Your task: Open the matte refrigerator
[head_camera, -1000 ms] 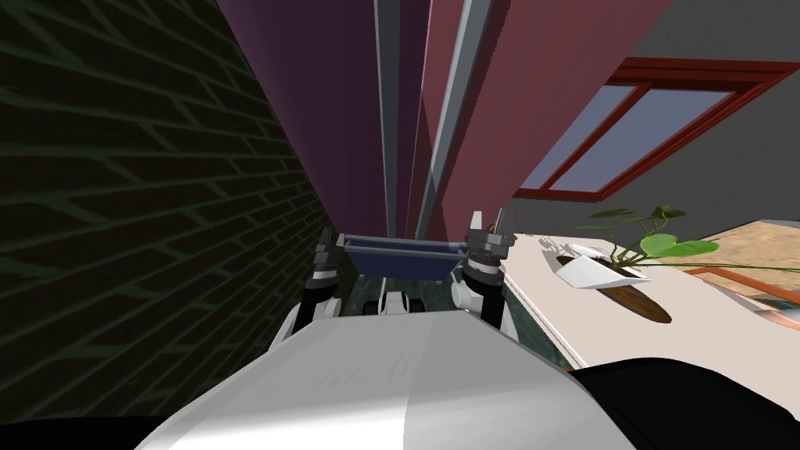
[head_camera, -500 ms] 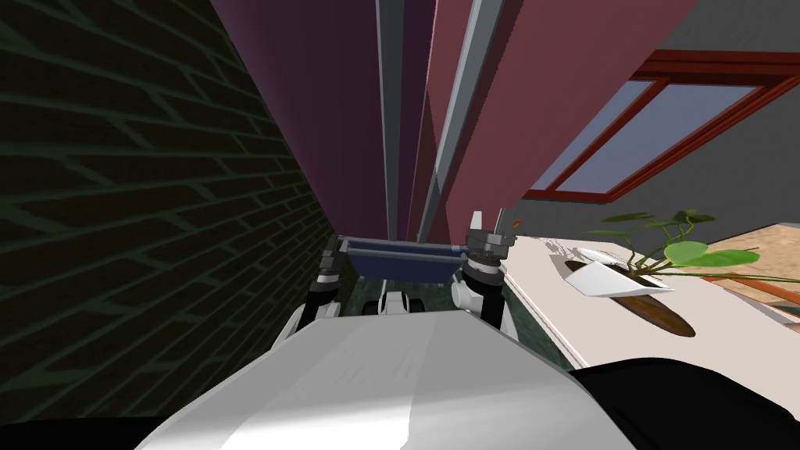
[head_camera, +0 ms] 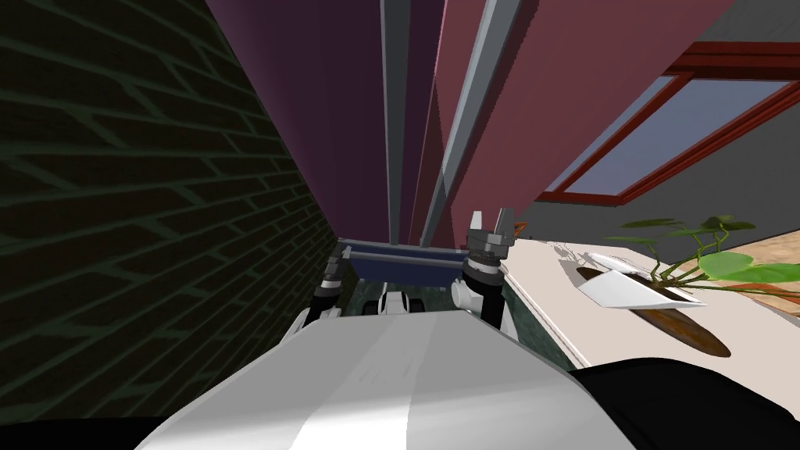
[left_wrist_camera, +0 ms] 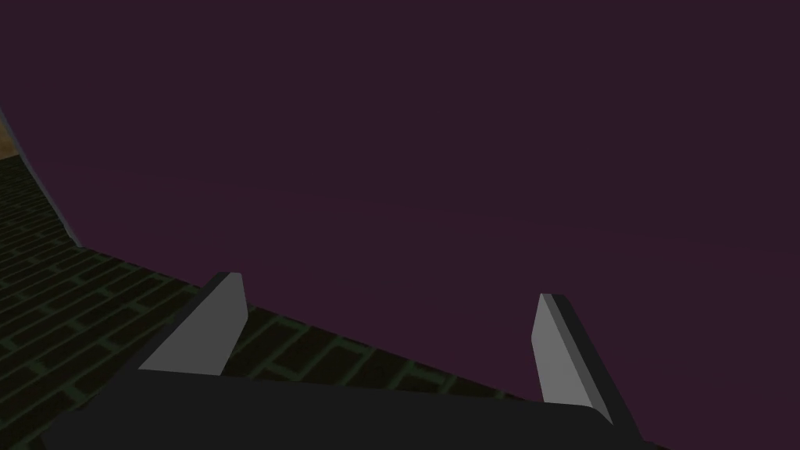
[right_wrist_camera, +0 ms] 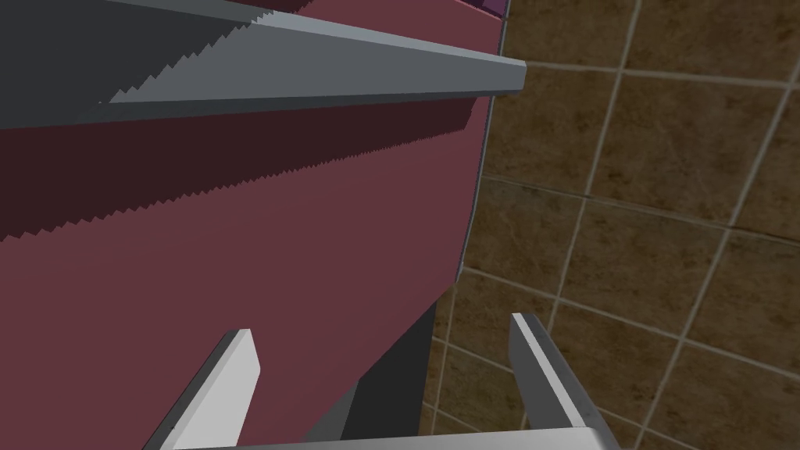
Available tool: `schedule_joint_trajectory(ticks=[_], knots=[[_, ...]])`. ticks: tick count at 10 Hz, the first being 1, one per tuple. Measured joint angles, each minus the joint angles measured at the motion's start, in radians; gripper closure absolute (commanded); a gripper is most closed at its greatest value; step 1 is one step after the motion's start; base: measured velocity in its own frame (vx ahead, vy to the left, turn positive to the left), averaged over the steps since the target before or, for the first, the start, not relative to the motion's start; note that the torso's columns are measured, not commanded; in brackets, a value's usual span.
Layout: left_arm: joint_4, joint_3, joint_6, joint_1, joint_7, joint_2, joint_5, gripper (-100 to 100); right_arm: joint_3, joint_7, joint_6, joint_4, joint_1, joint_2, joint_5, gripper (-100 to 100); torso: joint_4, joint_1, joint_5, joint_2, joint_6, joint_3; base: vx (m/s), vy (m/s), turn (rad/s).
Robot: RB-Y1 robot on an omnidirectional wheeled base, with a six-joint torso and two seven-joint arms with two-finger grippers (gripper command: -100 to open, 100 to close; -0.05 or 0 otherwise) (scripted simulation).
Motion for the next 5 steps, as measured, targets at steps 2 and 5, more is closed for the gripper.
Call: schedule_joint_trajectory(ticks=[2,5], knots=[[0.052,-0.006,-0.027,-0.008,-0.005,0.002,-0.003,-100,0.0,0.0,0.0,0.0,0.0,0.0,0.0,0,0.0,0.001,0.0,0.0,0.0,0.0,0.057,-0.001,0.027],[0.126,-0.012,-0.076,-0.015,-0.007,0.013,-0.006,-100,0.0,0.0,0.0,0.0,0.0,0.0,0.0,0,0.0,0.002,0.0,-0.001,0.0,0.0,0.052,0.007,0.016]])
